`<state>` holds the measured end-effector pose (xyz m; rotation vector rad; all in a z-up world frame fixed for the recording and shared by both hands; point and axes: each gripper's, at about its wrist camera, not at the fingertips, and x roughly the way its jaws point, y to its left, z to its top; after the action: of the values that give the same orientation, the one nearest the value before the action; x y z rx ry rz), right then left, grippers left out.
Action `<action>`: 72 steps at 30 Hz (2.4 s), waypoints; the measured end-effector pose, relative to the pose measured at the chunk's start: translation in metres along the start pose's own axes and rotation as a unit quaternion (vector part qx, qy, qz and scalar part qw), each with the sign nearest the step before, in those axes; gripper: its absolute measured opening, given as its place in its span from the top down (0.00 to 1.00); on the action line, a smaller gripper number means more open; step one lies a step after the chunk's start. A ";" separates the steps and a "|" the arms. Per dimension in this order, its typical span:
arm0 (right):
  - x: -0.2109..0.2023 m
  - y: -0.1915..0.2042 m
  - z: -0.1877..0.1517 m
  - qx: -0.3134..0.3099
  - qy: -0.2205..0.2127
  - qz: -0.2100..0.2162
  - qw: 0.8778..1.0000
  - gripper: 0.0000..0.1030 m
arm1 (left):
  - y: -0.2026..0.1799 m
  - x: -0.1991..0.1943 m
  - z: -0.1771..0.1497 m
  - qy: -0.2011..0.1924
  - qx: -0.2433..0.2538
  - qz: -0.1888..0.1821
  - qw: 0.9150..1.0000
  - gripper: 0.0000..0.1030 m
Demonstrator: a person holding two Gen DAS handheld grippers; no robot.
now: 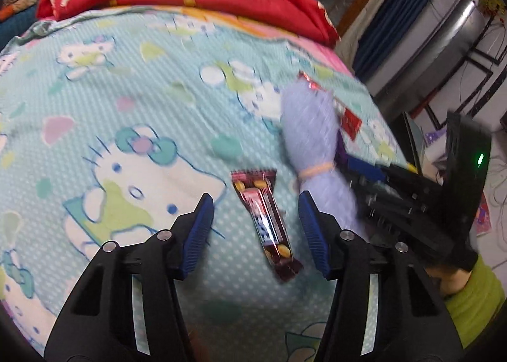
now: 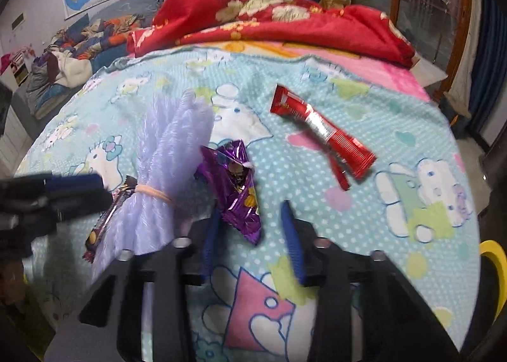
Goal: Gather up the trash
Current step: 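Grasp the brown chocolate bar with the left gripper while the right grasps the purple wrapper, then carry the chocolate bar and purple wrapper with both grippers over the bin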
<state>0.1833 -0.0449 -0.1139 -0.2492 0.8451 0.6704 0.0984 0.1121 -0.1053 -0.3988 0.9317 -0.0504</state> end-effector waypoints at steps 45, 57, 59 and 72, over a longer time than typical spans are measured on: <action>-0.121 -0.089 -0.036 0.161 -0.133 -0.048 0.977 0.87 | -0.097 -0.054 0.017 -0.142 0.111 -0.027 0.983 0.87; -0.147 -0.121 -0.060 0.184 -0.141 -0.081 0.969 0.87 | -0.143 -0.035 0.013 -0.127 0.150 -0.059 0.979 0.87; -0.150 -0.127 -0.065 0.190 -0.141 -0.086 0.968 0.87 | -0.152 -0.032 0.012 -0.125 0.158 -0.064 0.977 0.87; -0.171 -0.170 -0.102 0.240 -0.142 -0.117 0.953 0.87 | -0.205 -0.010 0.003 -0.104 0.208 -0.092 0.968 0.87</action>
<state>0.1482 -0.2992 -0.0600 0.1827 0.6631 0.2555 0.1213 -0.0748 -0.0233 -0.0954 0.6517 -0.3610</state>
